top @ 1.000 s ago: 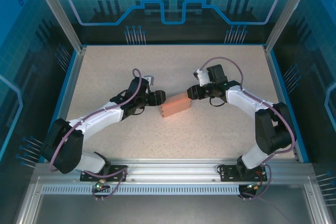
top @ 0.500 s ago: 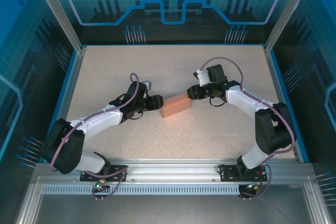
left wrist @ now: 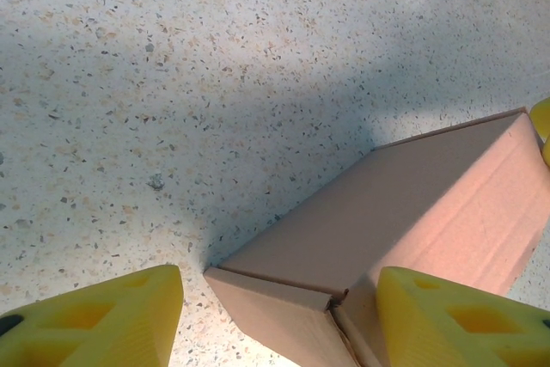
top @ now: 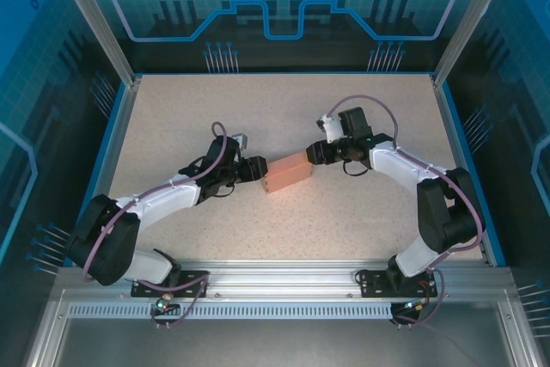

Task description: Fold the paper box

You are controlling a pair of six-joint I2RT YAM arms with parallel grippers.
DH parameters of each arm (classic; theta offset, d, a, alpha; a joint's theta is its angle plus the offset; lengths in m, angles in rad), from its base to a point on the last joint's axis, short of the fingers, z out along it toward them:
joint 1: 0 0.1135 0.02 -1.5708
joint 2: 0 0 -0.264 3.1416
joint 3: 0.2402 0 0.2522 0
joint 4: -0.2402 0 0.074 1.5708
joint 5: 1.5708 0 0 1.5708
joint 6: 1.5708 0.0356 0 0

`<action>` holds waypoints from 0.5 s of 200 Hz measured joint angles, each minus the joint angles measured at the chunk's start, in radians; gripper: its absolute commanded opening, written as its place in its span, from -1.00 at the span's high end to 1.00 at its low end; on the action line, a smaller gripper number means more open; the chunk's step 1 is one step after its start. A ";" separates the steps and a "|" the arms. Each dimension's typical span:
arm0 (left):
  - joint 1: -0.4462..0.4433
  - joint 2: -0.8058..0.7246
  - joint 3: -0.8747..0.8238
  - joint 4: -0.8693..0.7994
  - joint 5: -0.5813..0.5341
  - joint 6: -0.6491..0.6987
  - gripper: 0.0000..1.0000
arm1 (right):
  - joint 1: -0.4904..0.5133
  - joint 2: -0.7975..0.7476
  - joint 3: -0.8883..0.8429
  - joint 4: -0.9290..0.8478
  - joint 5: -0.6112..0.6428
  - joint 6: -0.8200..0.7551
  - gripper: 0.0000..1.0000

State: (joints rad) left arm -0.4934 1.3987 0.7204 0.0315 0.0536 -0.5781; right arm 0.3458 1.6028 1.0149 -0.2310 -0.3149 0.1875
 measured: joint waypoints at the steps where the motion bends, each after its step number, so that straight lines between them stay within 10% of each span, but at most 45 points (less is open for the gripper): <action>1: 0.000 0.000 0.000 0.000 0.000 0.000 -0.31 | 0.000 0.000 0.000 0.000 0.000 0.000 0.09; 100: 0.000 -0.072 -0.005 -0.026 0.032 -0.019 -0.40 | 0.000 0.000 0.000 0.000 0.000 0.000 0.10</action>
State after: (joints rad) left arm -0.4934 1.3266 0.7151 0.0059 0.0860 -0.5968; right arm 0.3458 1.6028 1.0149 -0.2310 -0.3149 0.1875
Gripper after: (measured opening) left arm 0.709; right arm 0.454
